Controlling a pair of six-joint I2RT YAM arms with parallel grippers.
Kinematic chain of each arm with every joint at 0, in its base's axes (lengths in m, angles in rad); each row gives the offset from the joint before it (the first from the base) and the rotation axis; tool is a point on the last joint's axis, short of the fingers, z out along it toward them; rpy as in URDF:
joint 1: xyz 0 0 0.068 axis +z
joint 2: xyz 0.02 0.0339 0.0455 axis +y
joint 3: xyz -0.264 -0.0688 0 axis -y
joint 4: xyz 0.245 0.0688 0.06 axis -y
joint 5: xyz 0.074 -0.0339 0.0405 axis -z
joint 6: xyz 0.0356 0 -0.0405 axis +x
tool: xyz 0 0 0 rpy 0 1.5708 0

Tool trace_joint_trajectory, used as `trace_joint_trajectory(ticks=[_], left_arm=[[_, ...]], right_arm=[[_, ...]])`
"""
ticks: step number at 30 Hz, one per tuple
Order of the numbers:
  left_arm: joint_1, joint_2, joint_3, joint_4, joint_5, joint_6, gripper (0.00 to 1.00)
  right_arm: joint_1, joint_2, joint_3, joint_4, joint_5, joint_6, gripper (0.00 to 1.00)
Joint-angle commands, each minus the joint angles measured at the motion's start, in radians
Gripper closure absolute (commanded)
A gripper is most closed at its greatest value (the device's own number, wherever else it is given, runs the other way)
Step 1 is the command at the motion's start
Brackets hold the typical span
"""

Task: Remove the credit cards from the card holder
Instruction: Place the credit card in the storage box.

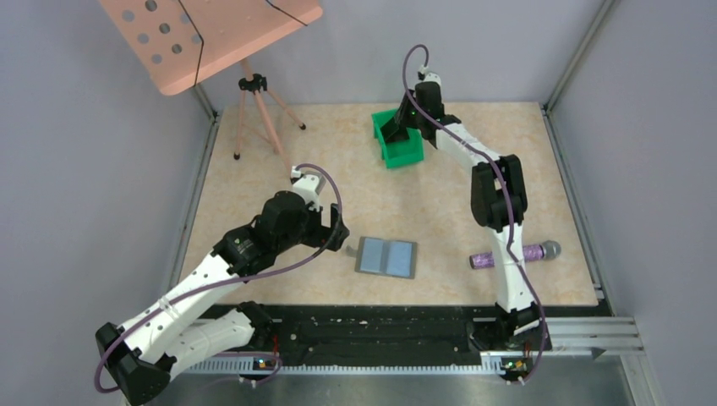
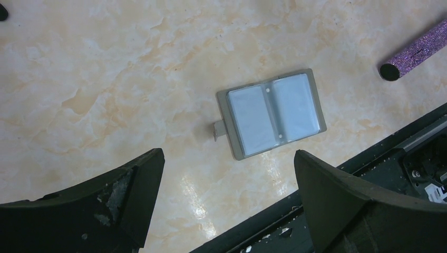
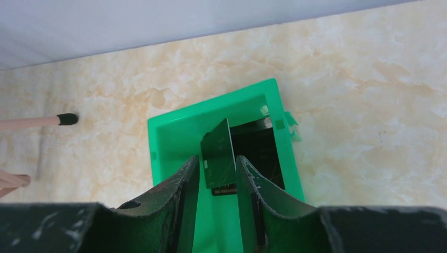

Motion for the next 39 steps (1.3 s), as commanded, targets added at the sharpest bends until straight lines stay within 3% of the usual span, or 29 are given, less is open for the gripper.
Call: trace_joint_trajectory(ticks=[1,12,15,19,39], left_arm=[[0.001,-0.020,-0.001,0.012,-0.018,-0.002,0.01],[0.001,-0.021,0.002,0.009,-0.031,0.000,0.01],[0.001,-0.023,0.000,0.006,-0.038,-0.002,0.01],[0.001,-0.030,-0.009,0.011,-0.047,-0.012,0.01],[0.001,-0.013,-0.006,0.020,-0.040,-0.006,0.01]], right_arm=[[0.009,0.036,0.069,0.002,-0.023,-0.013,0.68],[0.009,0.095,0.122,-0.035,-0.024,-0.005,0.69],[0.011,0.105,0.122,-0.025,-0.062,-0.006,0.79],[0.015,0.112,0.122,-0.009,-0.074,-0.022,1.00],[-0.006,-0.005,-0.044,0.149,-0.063,0.012,1.00]])
